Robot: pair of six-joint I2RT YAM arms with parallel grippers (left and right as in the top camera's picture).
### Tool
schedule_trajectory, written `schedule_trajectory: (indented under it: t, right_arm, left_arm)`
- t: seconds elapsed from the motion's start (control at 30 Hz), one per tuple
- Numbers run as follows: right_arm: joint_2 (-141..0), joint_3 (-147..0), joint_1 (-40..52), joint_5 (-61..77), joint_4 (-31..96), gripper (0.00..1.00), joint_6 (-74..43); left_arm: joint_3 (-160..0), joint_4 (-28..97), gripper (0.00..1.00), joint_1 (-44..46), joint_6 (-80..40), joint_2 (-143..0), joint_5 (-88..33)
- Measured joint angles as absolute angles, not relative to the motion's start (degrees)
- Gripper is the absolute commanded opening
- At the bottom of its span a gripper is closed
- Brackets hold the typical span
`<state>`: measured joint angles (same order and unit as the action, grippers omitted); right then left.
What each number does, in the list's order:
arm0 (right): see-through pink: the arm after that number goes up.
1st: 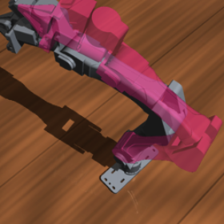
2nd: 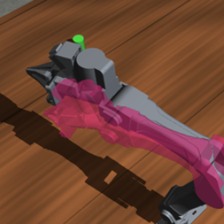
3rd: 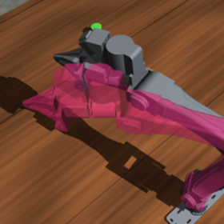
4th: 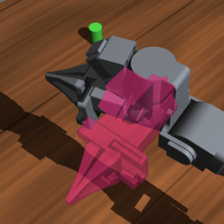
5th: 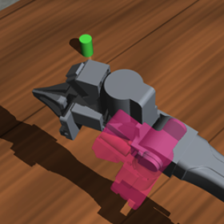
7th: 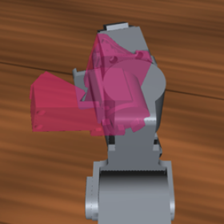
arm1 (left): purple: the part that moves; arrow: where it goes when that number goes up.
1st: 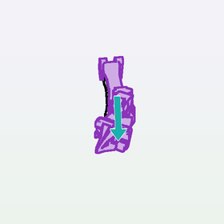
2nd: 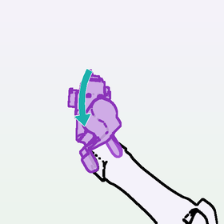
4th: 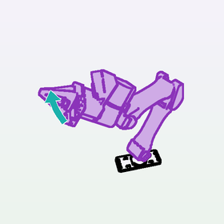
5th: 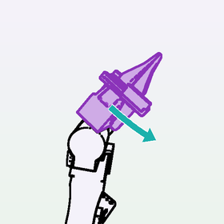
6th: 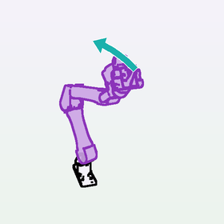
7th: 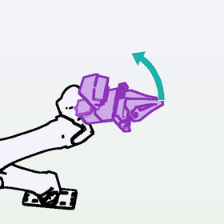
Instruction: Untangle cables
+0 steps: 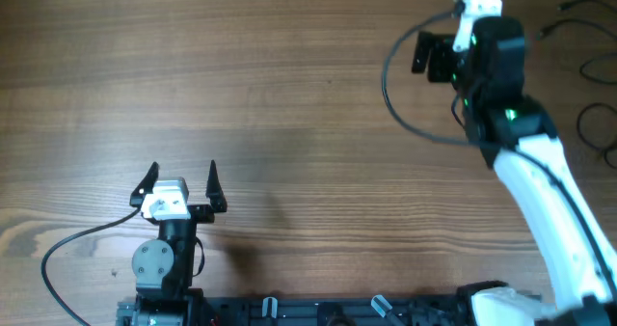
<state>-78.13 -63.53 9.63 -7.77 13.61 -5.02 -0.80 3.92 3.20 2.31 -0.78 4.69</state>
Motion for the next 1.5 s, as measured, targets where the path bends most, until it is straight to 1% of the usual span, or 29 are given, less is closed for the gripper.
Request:
schedule_trajectory:
  t: [0.13,0.5,0.77,1.03,1.5]
  right_arm:
    - [-71.68,-55.86,9.61,-7.77,8.49,1.0,-4.16]
    - [-53.39,-36.69,9.61,-7.64,-0.49,1.0,-1.15]
    - [-34.57,-20.32,9.56,-6.44,-5.17,1.0,-0.91]
    - [-22.96,-12.03,8.51,-4.01,-7.55,1.0,-1.21]
    - [-9.58,-5.48,2.98,0.71,-6.02,1.0,-1.21]
  left_arm:
    - [-0.8,3.92,1.0,3.18,2.33,-0.8,4.67]
    - [-0.8,3.92,1.0,3.03,2.33,-0.78,4.67]
    - [-0.8,3.92,1.0,3.03,2.33,-0.78,4.67]
    - [-0.8,3.92,1.0,3.03,2.33,-0.78,4.67]
    - [-0.8,3.9,1.0,3.03,2.33,-0.78,4.67]
